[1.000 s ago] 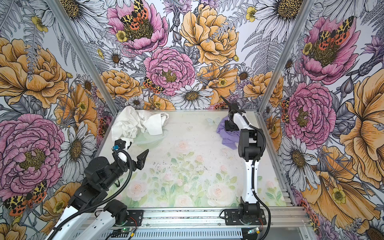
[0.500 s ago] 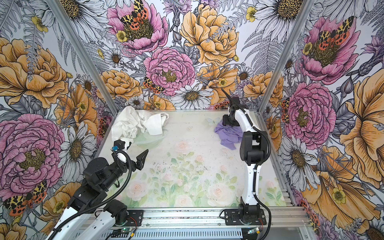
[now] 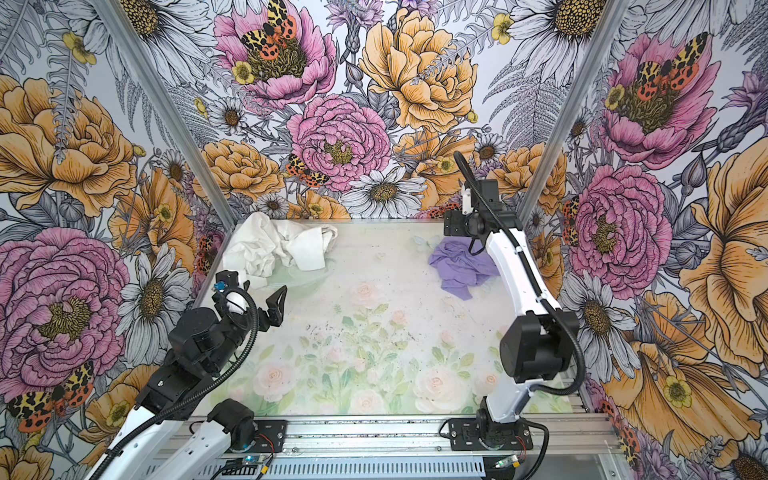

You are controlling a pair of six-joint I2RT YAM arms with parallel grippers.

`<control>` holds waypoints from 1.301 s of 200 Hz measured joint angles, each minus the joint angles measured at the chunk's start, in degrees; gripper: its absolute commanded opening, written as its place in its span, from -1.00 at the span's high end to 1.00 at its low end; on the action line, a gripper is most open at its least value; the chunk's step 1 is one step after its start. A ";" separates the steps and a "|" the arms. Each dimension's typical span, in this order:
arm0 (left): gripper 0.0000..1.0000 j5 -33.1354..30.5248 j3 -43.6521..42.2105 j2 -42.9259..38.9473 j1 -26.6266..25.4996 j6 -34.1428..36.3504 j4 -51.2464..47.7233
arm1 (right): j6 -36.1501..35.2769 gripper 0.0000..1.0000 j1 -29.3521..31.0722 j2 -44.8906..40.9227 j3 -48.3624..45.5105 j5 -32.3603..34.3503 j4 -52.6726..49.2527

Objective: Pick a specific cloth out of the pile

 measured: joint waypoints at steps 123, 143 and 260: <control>-0.97 -19.26 -23.65 10.99 9.68 -0.70 36.70 | 4.07 -0.99 -2.05 -36.09 -67.93 5.29 50.45; -0.97 -19.45 -26.71 14.58 12.70 0.39 43.76 | 2.67 -0.99 -2.51 -32.24 -70.34 7.04 56.28; -0.97 -8.52 -30.12 52.02 21.90 5.35 84.65 | -4.57 -0.99 -5.73 -5.25 -74.49 6.73 91.30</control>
